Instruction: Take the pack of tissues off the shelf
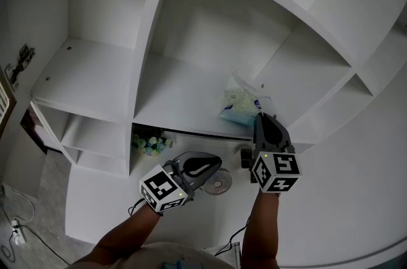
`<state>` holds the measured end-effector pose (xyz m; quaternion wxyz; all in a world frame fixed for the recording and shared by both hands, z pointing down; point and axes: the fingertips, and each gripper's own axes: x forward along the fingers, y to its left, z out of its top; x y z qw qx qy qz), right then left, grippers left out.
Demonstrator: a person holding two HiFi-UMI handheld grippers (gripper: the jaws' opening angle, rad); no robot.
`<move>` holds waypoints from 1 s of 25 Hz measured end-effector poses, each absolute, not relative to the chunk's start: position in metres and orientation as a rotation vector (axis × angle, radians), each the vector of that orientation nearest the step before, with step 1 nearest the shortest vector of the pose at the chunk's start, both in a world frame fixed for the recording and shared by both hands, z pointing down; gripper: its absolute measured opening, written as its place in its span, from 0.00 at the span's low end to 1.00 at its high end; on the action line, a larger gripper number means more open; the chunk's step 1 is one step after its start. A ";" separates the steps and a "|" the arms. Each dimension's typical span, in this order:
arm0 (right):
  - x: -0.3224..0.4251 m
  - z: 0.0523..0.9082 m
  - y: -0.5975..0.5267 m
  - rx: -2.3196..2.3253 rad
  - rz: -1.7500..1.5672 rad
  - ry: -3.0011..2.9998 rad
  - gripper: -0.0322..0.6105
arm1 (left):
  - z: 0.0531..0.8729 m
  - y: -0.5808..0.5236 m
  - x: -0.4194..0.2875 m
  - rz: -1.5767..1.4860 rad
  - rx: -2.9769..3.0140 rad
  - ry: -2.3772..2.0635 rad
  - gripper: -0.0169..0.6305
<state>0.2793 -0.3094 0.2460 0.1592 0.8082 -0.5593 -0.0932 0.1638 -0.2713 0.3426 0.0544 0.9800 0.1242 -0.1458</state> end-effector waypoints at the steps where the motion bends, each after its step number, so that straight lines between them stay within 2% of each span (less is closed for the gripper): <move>1: 0.278 0.245 -0.307 2.316 -0.270 -1.610 0.08 | 0.342 -0.269 0.163 -0.441 2.980 0.375 0.06; 25: 0.246 0.245 -0.259 2.351 -0.309 -1.912 0.08 | 0.336 -0.234 0.160 -0.369 3.063 0.236 0.06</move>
